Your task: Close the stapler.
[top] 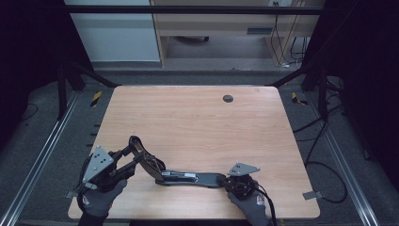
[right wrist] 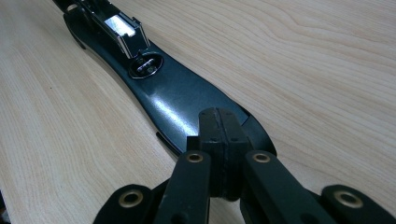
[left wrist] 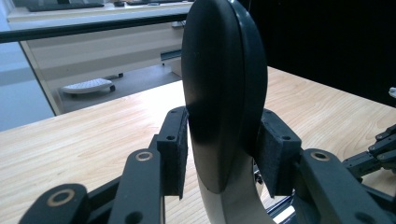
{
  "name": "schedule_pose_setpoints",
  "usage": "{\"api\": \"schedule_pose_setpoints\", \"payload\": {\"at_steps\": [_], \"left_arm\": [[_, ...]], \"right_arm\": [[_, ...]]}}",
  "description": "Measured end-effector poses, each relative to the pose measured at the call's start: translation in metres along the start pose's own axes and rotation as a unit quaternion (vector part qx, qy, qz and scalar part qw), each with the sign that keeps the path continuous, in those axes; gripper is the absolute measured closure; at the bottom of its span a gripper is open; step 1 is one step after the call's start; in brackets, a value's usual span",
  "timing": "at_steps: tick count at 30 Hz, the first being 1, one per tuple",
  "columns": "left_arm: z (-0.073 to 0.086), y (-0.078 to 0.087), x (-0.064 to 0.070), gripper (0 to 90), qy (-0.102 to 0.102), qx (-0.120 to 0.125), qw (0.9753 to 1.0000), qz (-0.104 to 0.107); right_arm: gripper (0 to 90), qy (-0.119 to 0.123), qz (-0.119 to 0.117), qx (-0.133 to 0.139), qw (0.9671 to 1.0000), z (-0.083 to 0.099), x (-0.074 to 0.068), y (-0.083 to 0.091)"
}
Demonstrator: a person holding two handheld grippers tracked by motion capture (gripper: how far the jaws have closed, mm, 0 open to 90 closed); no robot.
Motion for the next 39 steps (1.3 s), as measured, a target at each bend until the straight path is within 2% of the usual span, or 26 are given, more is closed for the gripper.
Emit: {"api": "schedule_pose_setpoints", "payload": {"at_steps": [9, 15, 31, 34, 39], "left_arm": [[-0.004, -0.011, 0.018, 57.9, -0.037, -0.011, 0.9992, 0.004], [-0.006, -0.016, 0.026, 57.8, -0.061, -0.024, 0.9978, 0.004], [-0.008, -0.030, 0.046, 57.4, -0.106, -0.040, 0.9936, 0.003], [-0.007, -0.032, 0.051, 57.1, -0.115, -0.044, 0.9924, 0.004], [-0.004, -0.042, 0.065, 56.6, -0.142, -0.052, 0.9885, 0.005]], "right_arm": [[90.0, 0.002, 0.000, 0.001, 1.0000, 0.000, 0.000, 0.000], [90.0, 0.001, -0.001, 0.002, 1.0000, 0.000, 0.000, 0.000], [90.0, 0.000, -0.001, 0.004, 1.0000, 0.000, 0.000, 0.000], [90.0, 0.000, -0.002, 0.004, 1.0000, 0.000, 0.000, 0.000], [90.0, 0.000, -0.001, 0.004, 1.0000, 0.000, 0.000, 0.000]]}}
Point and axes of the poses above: each handheld gripper's, and its own axes: y roughly backward along the jaws, z roughly out of its underside, x roughly to its right, the point moved 7 cm from there along -y, roughly forward along the jaws, and after that the axes turned 10 degrees about y, right-handed, at the moved point
